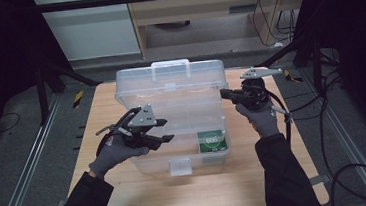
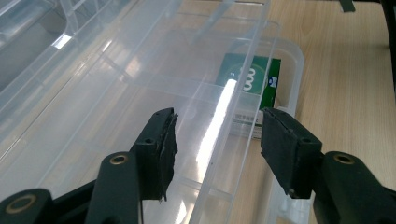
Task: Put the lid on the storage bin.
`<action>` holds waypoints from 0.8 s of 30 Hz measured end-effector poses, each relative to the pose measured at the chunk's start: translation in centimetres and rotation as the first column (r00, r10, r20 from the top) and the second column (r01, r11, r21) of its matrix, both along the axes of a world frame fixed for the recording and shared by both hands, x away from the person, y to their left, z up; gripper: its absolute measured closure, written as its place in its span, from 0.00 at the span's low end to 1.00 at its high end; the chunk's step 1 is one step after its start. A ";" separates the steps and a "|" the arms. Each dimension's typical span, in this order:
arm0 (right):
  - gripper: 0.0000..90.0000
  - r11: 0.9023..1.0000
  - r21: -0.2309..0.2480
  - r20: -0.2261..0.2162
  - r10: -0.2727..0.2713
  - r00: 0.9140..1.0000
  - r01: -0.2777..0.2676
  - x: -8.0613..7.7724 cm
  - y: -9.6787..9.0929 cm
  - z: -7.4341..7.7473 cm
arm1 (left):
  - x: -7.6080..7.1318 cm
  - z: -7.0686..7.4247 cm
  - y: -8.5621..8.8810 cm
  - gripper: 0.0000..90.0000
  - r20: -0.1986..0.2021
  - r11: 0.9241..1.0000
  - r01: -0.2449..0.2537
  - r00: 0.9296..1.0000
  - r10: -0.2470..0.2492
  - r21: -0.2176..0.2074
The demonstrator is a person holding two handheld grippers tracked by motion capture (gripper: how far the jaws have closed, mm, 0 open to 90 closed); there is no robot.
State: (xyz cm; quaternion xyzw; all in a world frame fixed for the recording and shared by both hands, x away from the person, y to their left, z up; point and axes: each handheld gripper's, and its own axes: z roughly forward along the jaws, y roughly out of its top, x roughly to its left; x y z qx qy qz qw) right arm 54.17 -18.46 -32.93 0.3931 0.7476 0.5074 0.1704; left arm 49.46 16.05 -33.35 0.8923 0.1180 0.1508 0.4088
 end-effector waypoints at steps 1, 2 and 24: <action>1.00 1.000 -0.001 0.001 0.000 1.000 0.000 0.0 0.0 0.0 | 0.0 0.0 0.1 0.50 0.001 1.000 -0.015 1.000 0.015 -0.011; 1.00 1.000 -0.001 0.000 0.000 1.000 0.000 0.0 0.0 0.0 | -0.1 0.0 0.2 0.50 0.003 0.999 -0.026 1.000 0.026 -0.020; 1.00 1.000 -0.008 -0.003 -0.003 1.000 0.003 -0.1 -0.1 0.1 | 0.1 1.0 3.3 0.75 0.034 0.957 -0.282 0.958 0.285 -0.076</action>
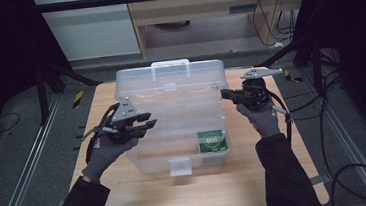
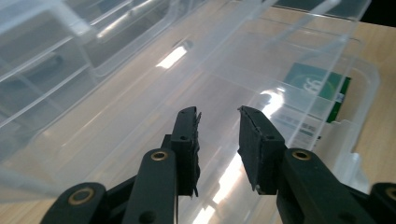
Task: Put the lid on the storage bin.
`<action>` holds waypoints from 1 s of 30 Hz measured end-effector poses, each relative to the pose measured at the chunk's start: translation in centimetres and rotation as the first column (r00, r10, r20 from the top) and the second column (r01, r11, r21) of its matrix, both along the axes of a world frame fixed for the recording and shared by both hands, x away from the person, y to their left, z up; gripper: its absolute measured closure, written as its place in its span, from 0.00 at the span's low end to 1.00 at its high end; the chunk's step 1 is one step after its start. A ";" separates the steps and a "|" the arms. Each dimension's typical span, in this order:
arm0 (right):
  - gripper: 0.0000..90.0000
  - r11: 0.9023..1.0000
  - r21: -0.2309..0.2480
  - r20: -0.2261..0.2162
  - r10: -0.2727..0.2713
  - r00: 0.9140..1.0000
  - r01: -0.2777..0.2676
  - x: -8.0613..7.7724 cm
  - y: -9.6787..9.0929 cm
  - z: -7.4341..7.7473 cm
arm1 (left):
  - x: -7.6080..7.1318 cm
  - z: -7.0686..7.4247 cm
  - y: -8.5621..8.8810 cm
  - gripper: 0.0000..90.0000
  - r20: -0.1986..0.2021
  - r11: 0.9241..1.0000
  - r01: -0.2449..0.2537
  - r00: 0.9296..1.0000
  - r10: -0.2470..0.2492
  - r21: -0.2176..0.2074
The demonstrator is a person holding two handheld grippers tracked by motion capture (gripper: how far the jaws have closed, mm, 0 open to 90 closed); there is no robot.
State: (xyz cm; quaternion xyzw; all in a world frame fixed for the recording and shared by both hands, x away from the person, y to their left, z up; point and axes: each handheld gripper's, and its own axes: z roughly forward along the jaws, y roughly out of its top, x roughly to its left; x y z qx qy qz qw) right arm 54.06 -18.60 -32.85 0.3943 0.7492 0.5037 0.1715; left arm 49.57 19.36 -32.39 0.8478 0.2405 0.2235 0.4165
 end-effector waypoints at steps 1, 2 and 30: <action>1.00 1.000 -0.001 0.000 0.000 1.000 0.000 0.0 0.0 0.0 | 0.1 0.1 0.4 0.76 -0.002 1.000 -0.016 1.000 0.016 -0.018; 1.00 1.000 -0.001 -0.001 -0.001 1.000 0.001 0.0 0.0 0.0 | 0.1 0.2 0.7 0.77 0.005 0.999 -0.031 1.000 0.031 -0.025; 1.00 1.000 -0.024 -0.030 -0.003 1.000 0.002 -1.1 -0.5 -0.5 | 1.3 0.2 6.3 0.99 0.002 0.960 -0.278 0.961 0.278 -0.046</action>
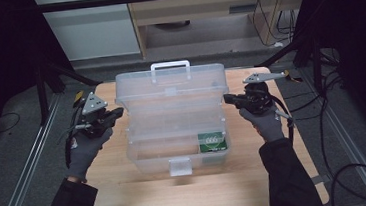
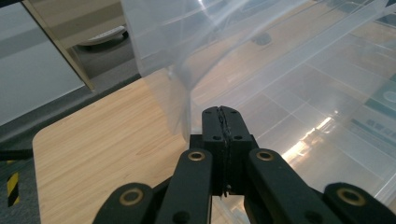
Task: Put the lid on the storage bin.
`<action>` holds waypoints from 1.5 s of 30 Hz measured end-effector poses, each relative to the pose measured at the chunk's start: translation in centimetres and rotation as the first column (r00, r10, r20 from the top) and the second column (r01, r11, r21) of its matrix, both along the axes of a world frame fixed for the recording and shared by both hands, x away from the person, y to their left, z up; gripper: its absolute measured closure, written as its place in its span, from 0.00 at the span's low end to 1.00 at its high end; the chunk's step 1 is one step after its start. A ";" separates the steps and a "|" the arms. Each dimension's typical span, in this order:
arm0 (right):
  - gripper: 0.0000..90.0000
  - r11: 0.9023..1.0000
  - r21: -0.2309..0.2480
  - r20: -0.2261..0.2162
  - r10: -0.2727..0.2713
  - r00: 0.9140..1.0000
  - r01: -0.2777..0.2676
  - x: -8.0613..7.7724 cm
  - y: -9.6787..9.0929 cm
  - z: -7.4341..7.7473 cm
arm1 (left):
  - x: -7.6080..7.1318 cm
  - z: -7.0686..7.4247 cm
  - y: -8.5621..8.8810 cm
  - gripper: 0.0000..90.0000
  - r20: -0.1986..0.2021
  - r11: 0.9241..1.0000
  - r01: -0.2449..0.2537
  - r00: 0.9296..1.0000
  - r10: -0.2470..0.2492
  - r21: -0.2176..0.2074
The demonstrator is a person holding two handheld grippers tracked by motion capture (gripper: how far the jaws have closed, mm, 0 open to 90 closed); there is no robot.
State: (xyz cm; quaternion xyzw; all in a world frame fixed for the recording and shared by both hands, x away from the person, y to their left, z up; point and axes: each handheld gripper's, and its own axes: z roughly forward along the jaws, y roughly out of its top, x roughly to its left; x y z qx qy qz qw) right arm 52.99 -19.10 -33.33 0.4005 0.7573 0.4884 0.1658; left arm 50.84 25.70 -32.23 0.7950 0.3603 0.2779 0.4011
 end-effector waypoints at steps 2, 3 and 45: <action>1.00 1.000 -0.007 0.003 0.007 1.000 -0.007 -0.2 0.0 -0.1 | -0.1 0.0 0.2 0.99 -0.005 1.000 -0.003 1.000 0.003 0.002; 1.00 1.000 -0.009 0.002 0.010 1.000 -0.010 -0.2 0.0 0.0 | -0.1 0.0 0.3 0.99 -0.007 1.000 -0.005 1.000 0.005 0.001; 1.00 0.984 -0.161 -0.070 0.067 0.995 -0.078 -6.2 -0.5 -4.6 | -4.1 -5.8 2.1 0.99 -0.094 1.000 0.013 0.995 -0.014 -0.015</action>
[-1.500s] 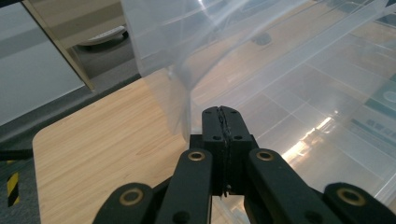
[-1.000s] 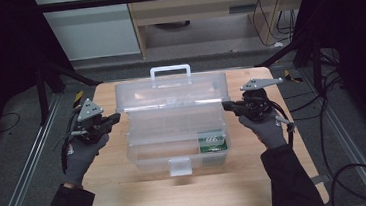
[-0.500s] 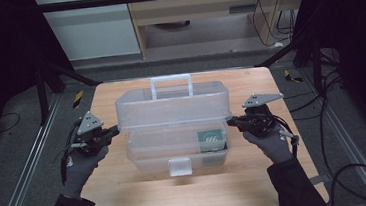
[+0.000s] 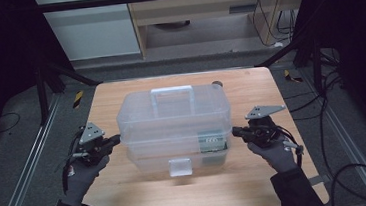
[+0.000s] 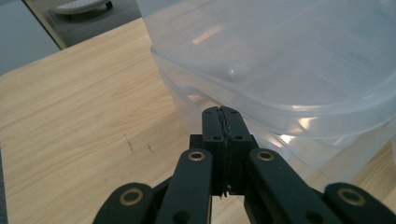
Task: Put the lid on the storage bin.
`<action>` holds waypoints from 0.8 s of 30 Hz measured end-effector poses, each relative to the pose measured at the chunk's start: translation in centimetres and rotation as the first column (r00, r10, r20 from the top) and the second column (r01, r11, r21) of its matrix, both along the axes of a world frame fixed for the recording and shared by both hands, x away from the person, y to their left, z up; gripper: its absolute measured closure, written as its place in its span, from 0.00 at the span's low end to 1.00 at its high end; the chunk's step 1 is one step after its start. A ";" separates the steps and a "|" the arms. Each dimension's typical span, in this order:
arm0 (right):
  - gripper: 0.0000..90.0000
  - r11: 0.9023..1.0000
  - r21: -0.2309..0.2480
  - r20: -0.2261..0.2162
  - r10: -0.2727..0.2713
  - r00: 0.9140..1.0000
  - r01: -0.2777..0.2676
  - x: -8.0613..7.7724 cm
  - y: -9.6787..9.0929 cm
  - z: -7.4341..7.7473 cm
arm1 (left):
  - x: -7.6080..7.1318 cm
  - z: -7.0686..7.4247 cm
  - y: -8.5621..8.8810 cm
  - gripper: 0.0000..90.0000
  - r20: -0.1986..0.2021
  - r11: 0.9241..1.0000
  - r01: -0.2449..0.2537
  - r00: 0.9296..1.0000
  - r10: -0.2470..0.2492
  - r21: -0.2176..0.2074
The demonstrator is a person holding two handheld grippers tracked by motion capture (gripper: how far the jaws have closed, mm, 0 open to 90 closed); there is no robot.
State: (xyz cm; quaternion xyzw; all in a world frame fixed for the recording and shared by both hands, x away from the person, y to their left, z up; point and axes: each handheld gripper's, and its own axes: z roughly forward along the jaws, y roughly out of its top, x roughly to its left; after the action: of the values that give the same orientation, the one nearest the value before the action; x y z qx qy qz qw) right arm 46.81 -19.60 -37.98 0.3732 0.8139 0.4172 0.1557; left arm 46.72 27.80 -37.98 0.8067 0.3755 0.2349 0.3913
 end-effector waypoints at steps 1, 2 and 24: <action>1.00 1.000 -0.009 0.002 -0.002 1.000 0.002 -0.1 0.0 -0.2 | -0.1 -0.1 0.0 0.99 -0.002 1.000 0.003 1.000 -0.003 -0.001; 1.00 1.000 -0.011 -0.003 0.000 1.000 0.000 -0.2 0.0 -0.4 | -0.1 -0.2 -0.1 0.99 -0.004 1.000 0.004 1.000 -0.004 0.001; 0.76 0.965 -0.064 0.022 -0.253 0.967 0.254 0.1 -4.7 -4.7 | 1.9 -5.1 3.3 0.80 -0.066 0.976 -0.214 0.974 0.217 0.045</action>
State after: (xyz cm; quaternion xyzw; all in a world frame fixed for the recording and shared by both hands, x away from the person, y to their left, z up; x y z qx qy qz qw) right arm 46.96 -24.30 -42.65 0.4660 0.7718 0.3692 0.2255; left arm 48.60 31.14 -43.10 0.7761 0.4699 0.2543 0.3349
